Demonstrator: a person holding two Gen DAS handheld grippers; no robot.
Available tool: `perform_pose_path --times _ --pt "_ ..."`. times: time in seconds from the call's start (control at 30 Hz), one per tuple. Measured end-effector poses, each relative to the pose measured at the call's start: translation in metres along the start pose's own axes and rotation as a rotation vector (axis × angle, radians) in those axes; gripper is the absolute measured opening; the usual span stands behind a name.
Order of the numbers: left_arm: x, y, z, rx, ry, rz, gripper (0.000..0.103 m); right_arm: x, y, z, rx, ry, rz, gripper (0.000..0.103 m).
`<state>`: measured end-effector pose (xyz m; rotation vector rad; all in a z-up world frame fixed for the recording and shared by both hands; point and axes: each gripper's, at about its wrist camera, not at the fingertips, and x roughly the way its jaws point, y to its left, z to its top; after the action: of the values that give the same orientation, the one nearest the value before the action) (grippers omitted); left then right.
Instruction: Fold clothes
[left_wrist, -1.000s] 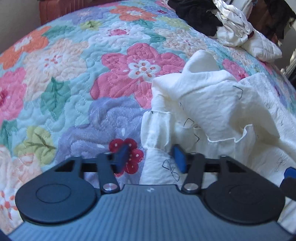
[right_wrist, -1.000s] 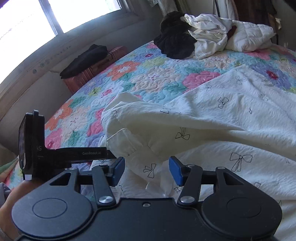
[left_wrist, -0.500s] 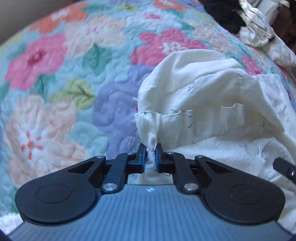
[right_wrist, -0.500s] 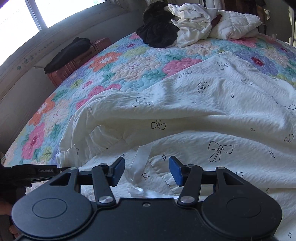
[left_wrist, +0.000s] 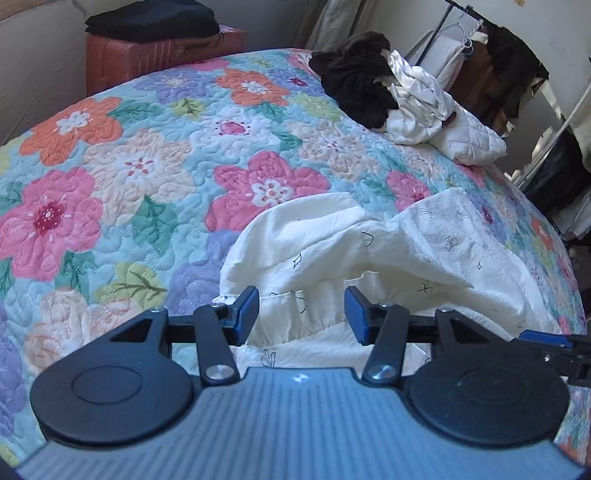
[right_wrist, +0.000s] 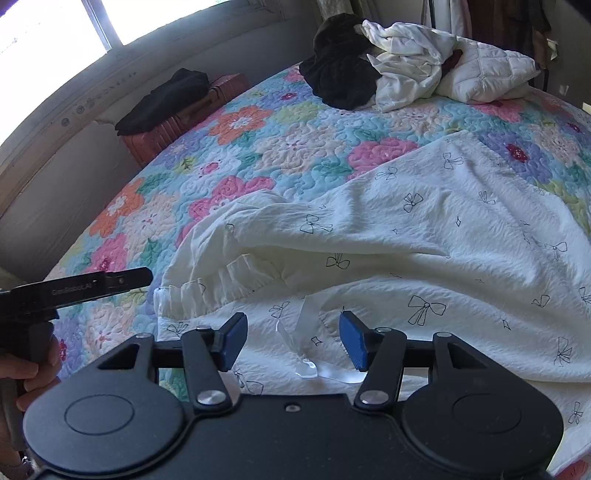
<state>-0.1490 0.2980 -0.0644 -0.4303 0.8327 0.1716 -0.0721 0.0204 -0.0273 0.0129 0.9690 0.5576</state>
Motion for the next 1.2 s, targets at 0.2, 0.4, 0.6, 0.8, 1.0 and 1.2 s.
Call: perform_pose_path --times 0.2,0.4,0.6,0.8,1.0,1.2 --pt "0.047 -0.029 0.047 0.075 0.008 0.063 0.068 0.024 0.002 0.035 0.071 -0.042 -0.025 0.065" --pt "0.118 -0.008 0.067 0.184 -0.031 0.164 0.090 0.067 -0.009 0.058 0.214 -0.017 0.054 0.065" --pt "0.156 0.018 0.063 0.004 0.112 0.028 0.090 0.124 -0.026 0.091 0.237 -0.023 -0.084 0.065" --pt "0.172 0.005 0.054 0.099 0.110 0.043 0.095 0.176 -0.034 0.115 0.265 0.072 -0.076 0.066" --pt "0.177 0.009 0.057 0.093 0.067 0.021 0.097 0.210 -0.044 0.125 0.222 0.068 -0.226 0.066" --pt "0.170 -0.006 0.055 0.190 -0.022 0.049 0.002 0.224 -0.056 0.114 0.207 0.010 -0.190 0.044"
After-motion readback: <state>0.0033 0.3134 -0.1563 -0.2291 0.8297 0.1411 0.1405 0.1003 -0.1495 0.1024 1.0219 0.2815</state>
